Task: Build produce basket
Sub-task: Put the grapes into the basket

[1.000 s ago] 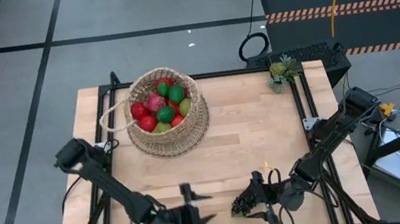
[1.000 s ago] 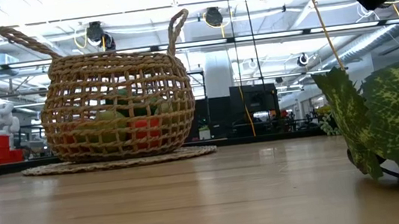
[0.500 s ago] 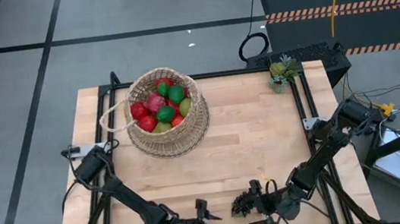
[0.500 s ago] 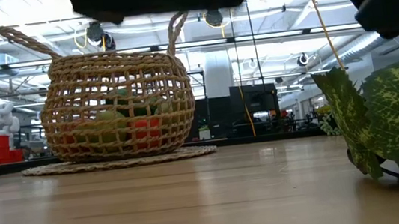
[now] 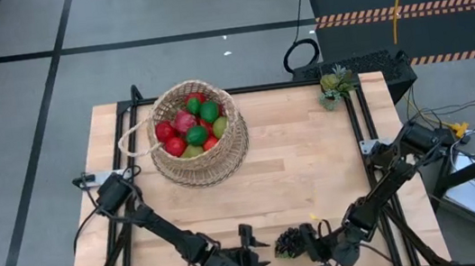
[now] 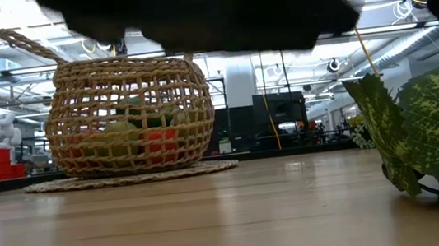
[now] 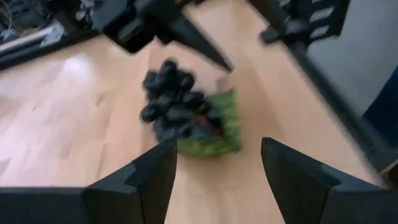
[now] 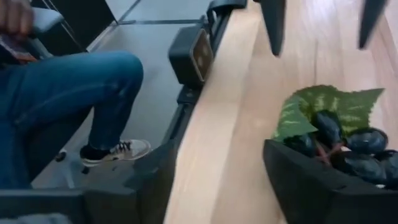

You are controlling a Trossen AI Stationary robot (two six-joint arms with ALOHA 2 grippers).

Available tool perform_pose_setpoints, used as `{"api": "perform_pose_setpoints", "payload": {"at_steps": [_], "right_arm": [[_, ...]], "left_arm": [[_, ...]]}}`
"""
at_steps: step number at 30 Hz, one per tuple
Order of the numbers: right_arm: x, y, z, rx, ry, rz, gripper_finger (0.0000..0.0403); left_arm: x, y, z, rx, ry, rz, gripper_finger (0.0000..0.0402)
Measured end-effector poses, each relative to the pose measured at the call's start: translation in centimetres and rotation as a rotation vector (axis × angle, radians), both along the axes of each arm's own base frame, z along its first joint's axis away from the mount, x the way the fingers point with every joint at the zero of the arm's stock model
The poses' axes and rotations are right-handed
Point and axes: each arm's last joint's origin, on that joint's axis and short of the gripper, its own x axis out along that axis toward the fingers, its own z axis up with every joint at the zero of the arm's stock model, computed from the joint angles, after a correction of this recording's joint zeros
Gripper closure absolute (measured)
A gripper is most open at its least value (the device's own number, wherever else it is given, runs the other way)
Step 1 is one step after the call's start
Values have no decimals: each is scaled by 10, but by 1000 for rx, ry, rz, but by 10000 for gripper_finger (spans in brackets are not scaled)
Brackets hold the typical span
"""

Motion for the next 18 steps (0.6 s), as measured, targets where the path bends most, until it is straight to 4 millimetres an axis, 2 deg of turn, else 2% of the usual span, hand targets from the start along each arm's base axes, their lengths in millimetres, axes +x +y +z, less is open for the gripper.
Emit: {"api": "perform_pose_setpoints", "payload": {"at_steps": [5,10,18], "right_arm": [[9,-7,-7,-15,17,-35,235],[19,-18,-16,-23,48,-88,295],[42,-47,-18,-69,50,-232,351]], "left_arm": [[9,16,-3,13,30,46,167],[14,23,-3,6,30,54,167],[13,21,-2,24,28,34,167]]}}
